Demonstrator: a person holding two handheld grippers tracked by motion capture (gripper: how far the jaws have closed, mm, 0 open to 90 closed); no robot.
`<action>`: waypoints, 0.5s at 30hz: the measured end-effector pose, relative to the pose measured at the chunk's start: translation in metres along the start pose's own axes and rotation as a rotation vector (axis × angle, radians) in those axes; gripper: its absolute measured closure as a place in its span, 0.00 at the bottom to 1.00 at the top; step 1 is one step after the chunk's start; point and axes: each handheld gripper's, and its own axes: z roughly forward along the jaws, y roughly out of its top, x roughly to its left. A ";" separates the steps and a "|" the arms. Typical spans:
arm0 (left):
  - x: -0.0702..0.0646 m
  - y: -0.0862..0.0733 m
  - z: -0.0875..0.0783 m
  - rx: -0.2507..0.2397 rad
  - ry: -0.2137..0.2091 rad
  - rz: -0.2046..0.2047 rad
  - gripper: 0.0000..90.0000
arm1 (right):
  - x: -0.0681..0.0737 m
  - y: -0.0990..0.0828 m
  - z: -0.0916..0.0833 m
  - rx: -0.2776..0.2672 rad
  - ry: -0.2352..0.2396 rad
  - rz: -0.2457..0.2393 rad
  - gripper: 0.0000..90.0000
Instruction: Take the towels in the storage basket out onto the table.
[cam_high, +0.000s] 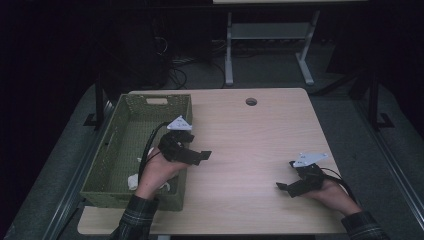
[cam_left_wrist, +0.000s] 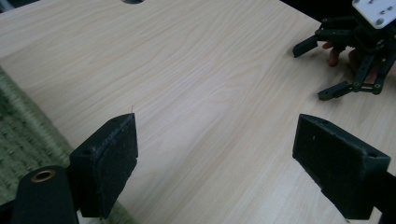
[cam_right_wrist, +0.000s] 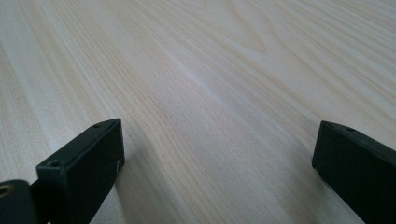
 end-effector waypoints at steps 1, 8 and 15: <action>0.002 0.000 -0.002 -0.001 0.005 0.010 0.15 | 0.000 0.000 0.000 0.000 0.000 0.000 0.02; 0.009 -0.005 -0.013 0.005 0.033 -0.010 0.15 | 0.000 0.000 0.000 0.000 0.000 -0.001 0.02; 0.020 -0.013 -0.022 0.024 0.064 -0.022 0.15 | 0.000 0.000 0.000 0.000 0.000 0.000 0.02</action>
